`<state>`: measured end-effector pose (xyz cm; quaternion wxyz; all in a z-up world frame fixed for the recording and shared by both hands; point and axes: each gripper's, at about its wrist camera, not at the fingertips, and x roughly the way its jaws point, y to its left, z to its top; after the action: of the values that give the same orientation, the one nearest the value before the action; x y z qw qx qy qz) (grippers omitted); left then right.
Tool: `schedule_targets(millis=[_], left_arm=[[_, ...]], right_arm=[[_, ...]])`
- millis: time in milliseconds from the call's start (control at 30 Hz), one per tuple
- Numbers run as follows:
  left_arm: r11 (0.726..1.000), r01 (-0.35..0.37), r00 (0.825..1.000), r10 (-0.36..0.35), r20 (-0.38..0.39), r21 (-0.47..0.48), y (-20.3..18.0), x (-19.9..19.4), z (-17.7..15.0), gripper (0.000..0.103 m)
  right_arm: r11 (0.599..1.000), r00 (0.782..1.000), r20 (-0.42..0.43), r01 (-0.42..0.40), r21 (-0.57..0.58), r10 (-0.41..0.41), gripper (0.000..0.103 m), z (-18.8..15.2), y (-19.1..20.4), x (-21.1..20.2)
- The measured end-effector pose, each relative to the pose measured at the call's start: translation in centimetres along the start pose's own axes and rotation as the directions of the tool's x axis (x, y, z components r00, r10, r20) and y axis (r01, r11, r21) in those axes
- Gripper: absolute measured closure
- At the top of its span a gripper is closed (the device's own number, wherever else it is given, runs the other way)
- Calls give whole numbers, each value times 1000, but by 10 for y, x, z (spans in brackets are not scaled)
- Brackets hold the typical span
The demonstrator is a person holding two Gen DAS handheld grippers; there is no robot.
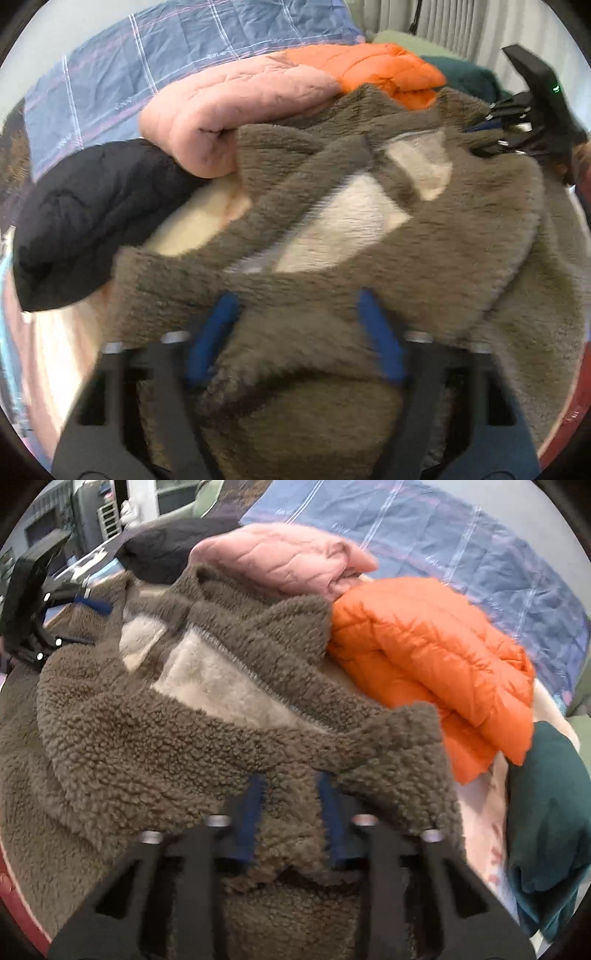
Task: Fold large clothes
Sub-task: 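Fold the hem up toward the collar with both tools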
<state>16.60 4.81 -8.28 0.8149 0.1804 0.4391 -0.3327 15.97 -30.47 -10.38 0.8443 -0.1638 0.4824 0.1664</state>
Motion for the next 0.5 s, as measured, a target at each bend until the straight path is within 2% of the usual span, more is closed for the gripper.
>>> schedule_targets(millis=[33, 67, 100, 167, 200, 233, 300, 333, 367, 400, 433, 500], left_arm=[[1000, -14, 1000, 14, 12, 5, -5, -1, -1, 67], [997, -69, 997, 68, 36, 37, -13, -4, -3, 78], [991, -122, 991, 119, 55, 62, -19, -7, -3, 85], [981, -186, 978, 179, 107, 56, -25, -18, 0, 87], [976, -212, 970, 204, 135, 45, -24, -22, 3, 87], [968, -248, 955, 241, 172, 20, -22, -29, 7, 87], [951, -305, 923, 308, 233, -47, -14, -40, 17, 90], [943, -320, 908, 331, 255, -85, -9, -44, 23, 92], [933, -337, 898, 358, 257, -121, -1, -45, 31, 103], [910, -390, 874, 414, 256, -142, 5, -42, 36, 103], [891, -430, 859, 453, 241, -142, 9, -35, 38, 103], [903, -400, 904, 417, 97, -156, 29, 4, 35, 103]], right_arm=[[1000, 1000, 29, 9, 24, -10, 88, -1, 1, -4], [999, 999, 48, 19, 37, -21, 89, -2, 2, -7], [998, 996, 74, 35, 53, -39, 91, -3, 3, -12], [993, 984, 163, 59, 107, -76, 92, -2, 2, -29], [986, 971, 224, 52, 158, -87, 93, 1, -4, -42], [976, 954, 284, 31, 217, -93, 93, 4, -13, -56], [959, 930, 345, 29, 281, -129, 94, 10, -25, -72], [953, 925, 353, 33, 300, -144, 94, 13, -30, -73], [948, 925, 347, 42, 314, -156, 94, 14, -32, -69], [944, 925, 335, 65, 325, -179, 94, 14, -33, -64], [939, 929, 305, 106, 327, -211, 93, 13, -34, -56], [939, 966, 169, 135, 316, -196, 90, 13, -39, -12]])
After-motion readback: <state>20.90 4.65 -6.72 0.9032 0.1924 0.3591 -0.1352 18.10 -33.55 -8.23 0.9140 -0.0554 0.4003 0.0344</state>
